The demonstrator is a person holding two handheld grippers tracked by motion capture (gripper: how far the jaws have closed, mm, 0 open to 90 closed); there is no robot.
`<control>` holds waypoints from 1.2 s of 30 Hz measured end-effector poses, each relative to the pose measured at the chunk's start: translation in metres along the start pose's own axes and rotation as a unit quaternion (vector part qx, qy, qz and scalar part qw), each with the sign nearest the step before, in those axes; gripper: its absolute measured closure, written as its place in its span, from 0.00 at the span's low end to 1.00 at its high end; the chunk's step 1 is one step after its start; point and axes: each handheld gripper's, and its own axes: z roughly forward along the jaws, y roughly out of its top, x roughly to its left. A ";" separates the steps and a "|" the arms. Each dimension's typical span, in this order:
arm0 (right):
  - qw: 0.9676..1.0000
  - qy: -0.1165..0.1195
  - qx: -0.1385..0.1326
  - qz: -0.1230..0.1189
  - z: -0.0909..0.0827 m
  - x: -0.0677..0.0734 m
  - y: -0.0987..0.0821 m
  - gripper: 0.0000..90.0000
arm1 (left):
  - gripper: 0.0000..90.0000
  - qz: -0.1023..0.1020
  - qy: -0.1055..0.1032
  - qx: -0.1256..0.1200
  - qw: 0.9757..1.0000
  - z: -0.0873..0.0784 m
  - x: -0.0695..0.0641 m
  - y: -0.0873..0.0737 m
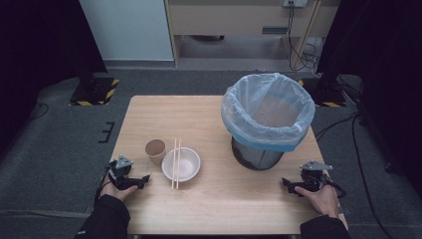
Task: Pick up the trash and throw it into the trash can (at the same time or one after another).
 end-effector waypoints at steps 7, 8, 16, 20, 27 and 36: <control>1.000 0.000 -0.003 -0.003 -0.001 -0.001 -0.001 0.06 | 0.22 -0.025 0.015 -0.027 0.999 -0.016 0.002 0.005; 1.000 0.000 -0.005 -0.003 -0.001 -0.001 -0.002 0.06 | 0.22 -0.037 0.018 -0.047 0.998 -0.021 0.005 0.006; 1.000 -0.001 -0.006 -0.002 0.000 -0.001 -0.002 0.06 | 0.22 -0.052 0.031 -0.103 0.993 -0.040 0.004 0.018; 1.000 -0.001 -0.006 -0.002 0.000 -0.001 -0.002 0.06 | 0.23 -0.046 0.035 -0.125 0.991 -0.046 0.002 0.024; 1.000 -0.001 -0.006 -0.001 0.000 -0.001 -0.002 0.06 | 0.26 -0.041 0.048 -0.172 0.983 -0.061 0.000 0.037; 1.000 -0.003 -0.006 -0.004 0.000 -0.001 -0.002 0.06 | 0.30 -0.048 0.046 -0.213 0.975 -0.069 0.002 0.058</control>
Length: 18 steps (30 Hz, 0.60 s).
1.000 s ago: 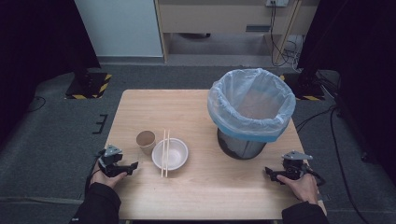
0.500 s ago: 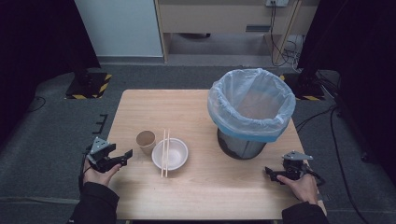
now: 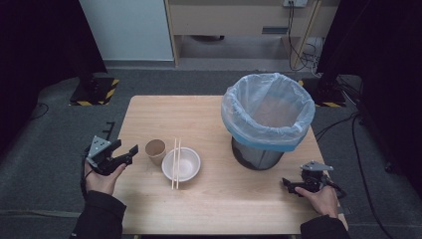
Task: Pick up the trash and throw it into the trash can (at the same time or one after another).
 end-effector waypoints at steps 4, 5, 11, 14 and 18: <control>1.000 0.000 0.000 0.001 0.000 0.000 0.000 0.06 | 0.33 0.000 -0.002 0.000 1.000 0.006 0.000 0.008; 1.000 0.000 0.000 0.001 0.000 0.000 0.000 0.06 | 0.34 -0.001 -0.002 0.000 1.000 0.007 0.000 0.010; 1.000 0.000 0.000 0.001 0.000 0.000 0.000 0.06 | 0.37 -0.009 -0.001 -0.004 1.000 0.017 0.002 0.016; 1.000 -0.001 0.000 0.001 0.000 0.000 0.000 0.06 | 0.39 -0.010 0.000 0.003 1.000 0.027 0.002 0.018; 1.000 -0.002 0.000 0.002 0.000 0.000 0.000 0.06 | 0.42 -0.017 -0.002 0.015 1.000 0.038 0.002 0.016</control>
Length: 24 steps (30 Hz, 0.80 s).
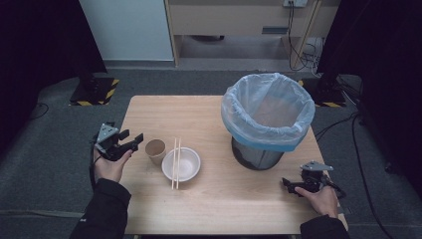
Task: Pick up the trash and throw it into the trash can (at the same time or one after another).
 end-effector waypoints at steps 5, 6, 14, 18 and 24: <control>1.000 0.000 0.000 0.000 0.000 0.000 0.000 0.06 | 0.44 0.002 -0.006 0.025 1.000 0.015 0.001 -0.006; 1.000 0.000 0.000 -0.001 0.000 0.000 0.000 0.06 | 0.44 0.003 -0.006 0.029 1.000 0.018 0.000 -0.007; 1.000 0.004 0.001 0.000 0.000 0.001 0.000 0.06 | 0.47 0.030 -0.003 0.067 0.997 0.033 -0.007 -0.020; 1.000 0.003 0.001 -0.002 0.000 0.001 0.000 0.06 | 0.50 0.036 -0.002 0.088 0.995 0.038 -0.008 -0.025; 1.000 0.003 0.003 0.000 0.000 0.002 0.001 0.05 | 0.58 0.033 -0.007 0.104 0.994 0.041 -0.008 -0.028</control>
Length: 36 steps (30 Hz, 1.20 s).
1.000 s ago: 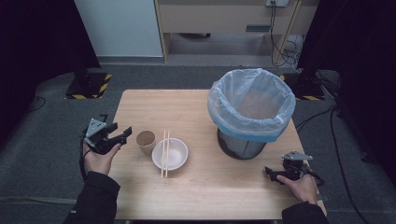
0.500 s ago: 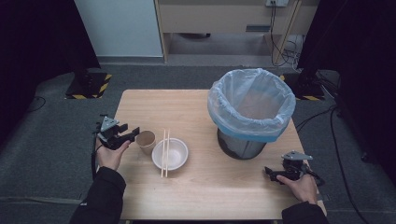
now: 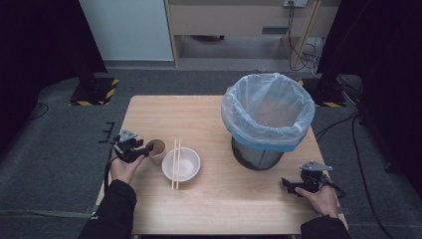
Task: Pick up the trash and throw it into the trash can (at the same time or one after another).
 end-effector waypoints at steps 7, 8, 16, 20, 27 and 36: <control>1.000 -0.001 0.000 0.000 0.000 0.000 0.000 0.05 | 0.72 -0.013 -0.004 0.030 0.999 0.002 -0.001 -0.003; 1.000 -0.001 0.000 0.000 0.000 0.000 0.000 0.05 | 0.74 -0.011 -0.003 0.030 0.999 0.003 -0.001 -0.003; 1.000 0.000 -0.001 -0.001 0.001 0.001 0.001 0.05 | 0.89 -0.026 -0.006 0.049 0.998 -0.001 -0.001 -0.002; 1.000 0.000 -0.002 -0.004 0.001 0.000 0.001 0.05 | 0.91 -0.030 -0.008 0.043 0.999 -0.005 0.000 0.000; 1.000 0.001 -0.003 -0.006 0.001 0.001 0.001 0.05 | 0.91 -0.030 -0.001 0.012 0.999 -0.019 0.002 0.006; 1.000 0.001 -0.002 -0.006 0.001 0.001 0.001 0.05 | 0.91 -0.025 0.008 -0.047 0.999 -0.048 0.003 0.018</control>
